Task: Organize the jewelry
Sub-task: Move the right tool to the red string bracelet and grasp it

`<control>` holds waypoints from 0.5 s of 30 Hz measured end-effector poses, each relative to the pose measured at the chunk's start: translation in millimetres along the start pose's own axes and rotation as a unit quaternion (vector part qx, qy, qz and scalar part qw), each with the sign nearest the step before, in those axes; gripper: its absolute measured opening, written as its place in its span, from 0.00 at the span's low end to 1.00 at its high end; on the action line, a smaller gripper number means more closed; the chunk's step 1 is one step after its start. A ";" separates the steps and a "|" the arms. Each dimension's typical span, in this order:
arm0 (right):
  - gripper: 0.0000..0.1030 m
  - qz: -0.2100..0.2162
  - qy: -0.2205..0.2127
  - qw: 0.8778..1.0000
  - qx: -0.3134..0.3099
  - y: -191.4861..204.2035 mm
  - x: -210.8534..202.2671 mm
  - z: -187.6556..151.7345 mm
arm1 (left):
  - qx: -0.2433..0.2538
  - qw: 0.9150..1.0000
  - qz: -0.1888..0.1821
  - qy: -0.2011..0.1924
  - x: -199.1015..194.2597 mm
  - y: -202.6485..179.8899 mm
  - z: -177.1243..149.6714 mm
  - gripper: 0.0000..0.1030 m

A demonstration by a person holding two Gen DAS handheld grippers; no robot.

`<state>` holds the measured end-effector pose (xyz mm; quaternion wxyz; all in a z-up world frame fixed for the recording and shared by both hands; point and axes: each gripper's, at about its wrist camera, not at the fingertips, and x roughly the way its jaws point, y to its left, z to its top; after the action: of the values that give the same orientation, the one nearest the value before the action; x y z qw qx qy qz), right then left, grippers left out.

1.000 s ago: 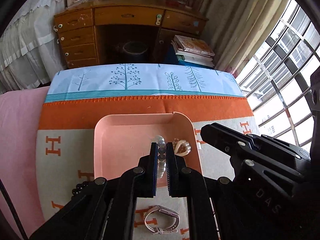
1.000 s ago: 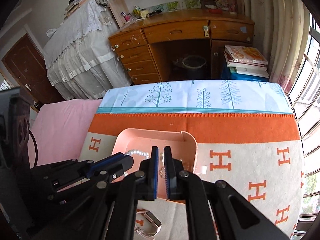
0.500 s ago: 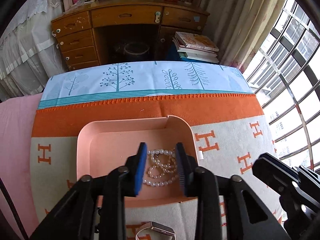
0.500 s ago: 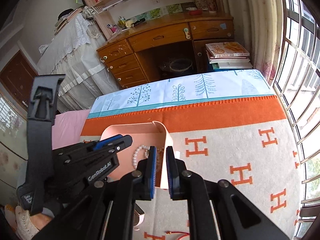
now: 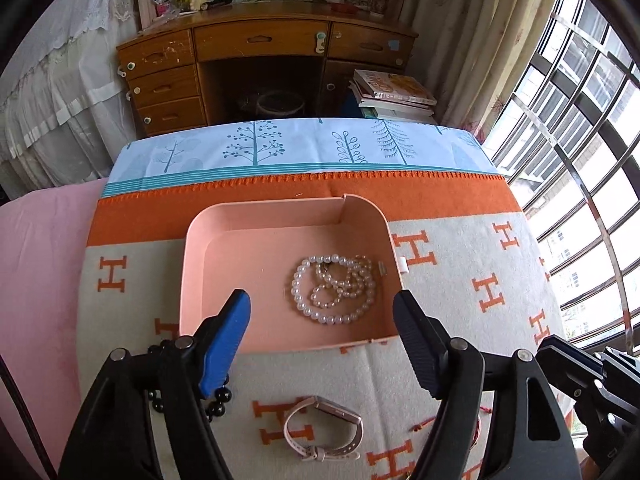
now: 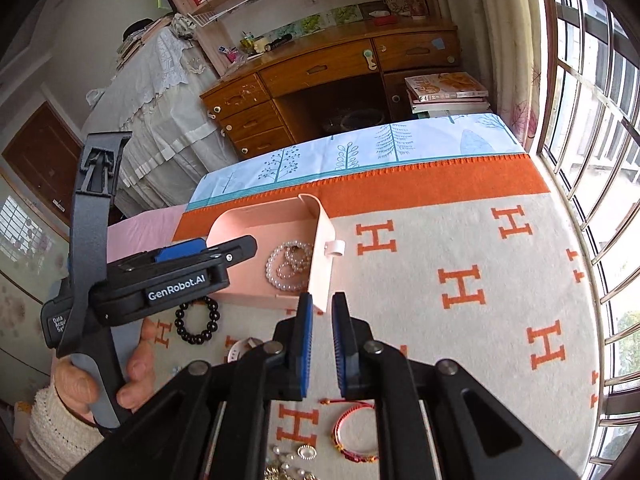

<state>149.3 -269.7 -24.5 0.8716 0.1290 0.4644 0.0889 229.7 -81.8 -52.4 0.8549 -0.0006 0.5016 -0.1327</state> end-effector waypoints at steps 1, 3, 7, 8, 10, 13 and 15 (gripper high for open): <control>0.10 -0.001 0.002 1.000 -0.005 2.1 -3.2 -5.4 | 0.001 1.000 0.000 -0.001 -6.2 1.2 -5.4 0.70; 0.10 -0.008 0.002 1.000 -0.018 6.7 -10.6 -16.5 | 0.001 1.000 -0.001 -0.004 -19.3 3.7 -16.7 0.71; 0.10 -0.024 -0.017 0.998 -0.057 22.1 -28.7 -37.3 | -0.001 1.000 -0.001 -0.022 -49.3 10.3 -40.8 0.85; 0.10 -0.025 -0.022 0.997 -0.066 25.7 -33.3 -42.6 | -0.001 1.000 -0.002 -0.031 -57.4 11.2 -47.2 0.86; 0.10 -0.024 -0.031 0.996 -0.079 31.1 -41.8 -51.7 | 0.001 0.999 -0.002 -0.040 -71.6 11.9 -59.2 0.86; 0.10 -0.014 -0.033 0.996 -0.079 32.4 -51.5 -64.0 | 0.000 0.999 -0.008 -0.049 -90.8 12.8 -76.9 0.86; 0.10 -0.008 -0.034 0.997 -0.071 29.6 -56.2 -71.3 | 0.002 0.999 -0.009 -0.053 -101.2 12.2 -88.2 0.87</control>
<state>57.9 -246.9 -9.4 0.8948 0.0658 0.4277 0.1100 110.1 -35.3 -11.2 0.8791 -0.0106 0.4551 -0.1411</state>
